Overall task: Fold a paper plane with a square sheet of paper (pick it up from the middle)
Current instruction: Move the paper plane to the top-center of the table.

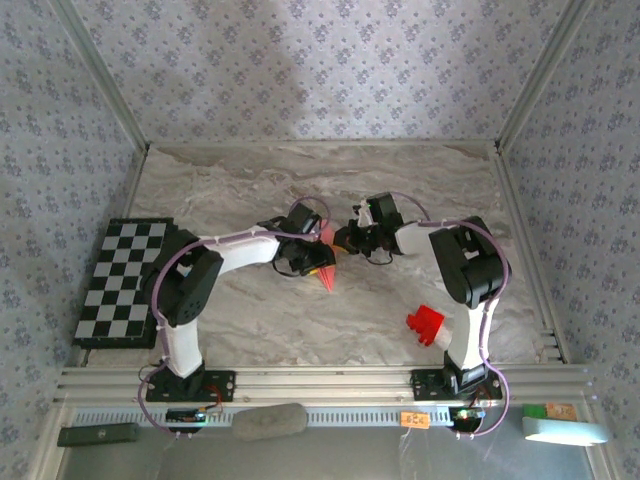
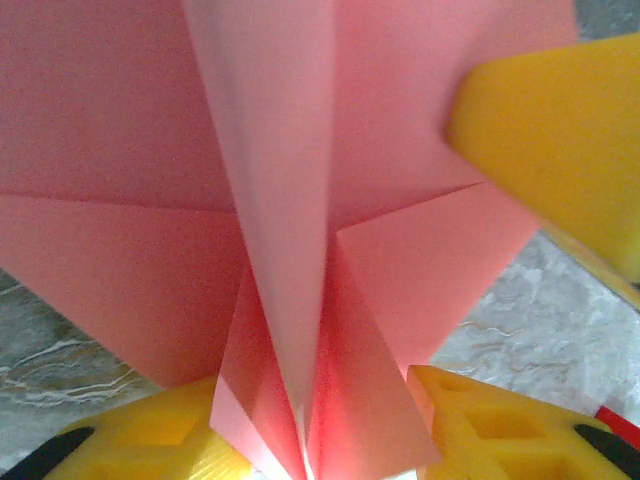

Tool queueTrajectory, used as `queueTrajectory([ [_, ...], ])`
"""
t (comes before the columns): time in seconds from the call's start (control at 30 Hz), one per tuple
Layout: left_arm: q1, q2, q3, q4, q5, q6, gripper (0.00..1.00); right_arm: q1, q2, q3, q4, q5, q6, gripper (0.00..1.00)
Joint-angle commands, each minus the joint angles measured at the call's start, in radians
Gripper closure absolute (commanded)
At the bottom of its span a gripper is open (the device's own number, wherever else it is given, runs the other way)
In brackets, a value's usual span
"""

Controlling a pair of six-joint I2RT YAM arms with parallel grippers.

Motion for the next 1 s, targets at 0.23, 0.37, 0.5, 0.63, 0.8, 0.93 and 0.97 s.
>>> queueTrajectory([
  [0.23,-0.006,0.017,0.043,-0.037,-0.032,0.004,0.68,0.012,-0.029,0.023,-0.030,-0.021,0.012,0.92],
  [0.37,-0.006,0.011,0.046,-0.045,-0.050,0.004,0.77,0.012,-0.033,0.022,-0.040,-0.017,0.006,0.89],
  [0.5,-0.005,0.003,0.054,-0.073,-0.074,0.020,0.85,0.004,-0.058,0.022,-0.084,0.023,-0.026,0.72],
  [0.63,-0.005,-0.009,0.069,-0.129,-0.112,0.058,0.90,-0.013,-0.109,0.009,-0.134,0.092,-0.071,0.52],
  [0.8,0.000,-0.012,0.114,-0.232,-0.176,0.133,0.91,-0.040,-0.177,-0.018,-0.182,0.181,-0.119,0.42],
  [0.93,0.011,0.003,0.168,-0.326,-0.233,0.194,0.92,-0.053,-0.215,-0.036,-0.202,0.231,-0.142,0.40],
  [0.97,0.013,0.008,0.183,-0.349,-0.244,0.208,0.92,-0.054,-0.221,-0.040,-0.205,0.241,-0.144,0.40],
])
